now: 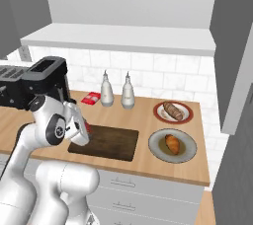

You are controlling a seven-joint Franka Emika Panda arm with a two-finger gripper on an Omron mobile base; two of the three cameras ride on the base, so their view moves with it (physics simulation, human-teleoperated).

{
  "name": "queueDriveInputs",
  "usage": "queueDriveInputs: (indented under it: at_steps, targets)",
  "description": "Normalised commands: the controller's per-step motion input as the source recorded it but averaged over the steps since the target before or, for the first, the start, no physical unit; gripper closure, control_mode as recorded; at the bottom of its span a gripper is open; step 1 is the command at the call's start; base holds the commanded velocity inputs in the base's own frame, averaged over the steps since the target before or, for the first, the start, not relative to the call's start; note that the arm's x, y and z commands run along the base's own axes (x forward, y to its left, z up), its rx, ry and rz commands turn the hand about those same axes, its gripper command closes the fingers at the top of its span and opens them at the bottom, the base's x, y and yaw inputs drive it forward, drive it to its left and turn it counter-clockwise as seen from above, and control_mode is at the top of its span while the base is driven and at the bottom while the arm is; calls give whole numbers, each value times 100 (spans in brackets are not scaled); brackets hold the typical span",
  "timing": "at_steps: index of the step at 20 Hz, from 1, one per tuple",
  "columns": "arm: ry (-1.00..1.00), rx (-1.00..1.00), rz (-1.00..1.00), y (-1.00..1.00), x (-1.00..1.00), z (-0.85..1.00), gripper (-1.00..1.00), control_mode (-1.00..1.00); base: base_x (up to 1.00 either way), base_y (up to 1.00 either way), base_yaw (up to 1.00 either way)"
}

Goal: From the different types of pastries on the counter, select a croissant and place it on the cutting board. Then retrieve a jar of jam from the cabinet and place it alongside the croissant on the cutting board.

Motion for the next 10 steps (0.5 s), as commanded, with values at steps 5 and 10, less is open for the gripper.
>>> queueDriveInputs:
  at_steps: [5, 10]
  targets:
    - [-30, -17, 1, 4, 39, -41, 100, -100, 0, 0, 0]
    - [-11, -5, 0, -3, 23, -24, 100, -100, 0, 0, 0]
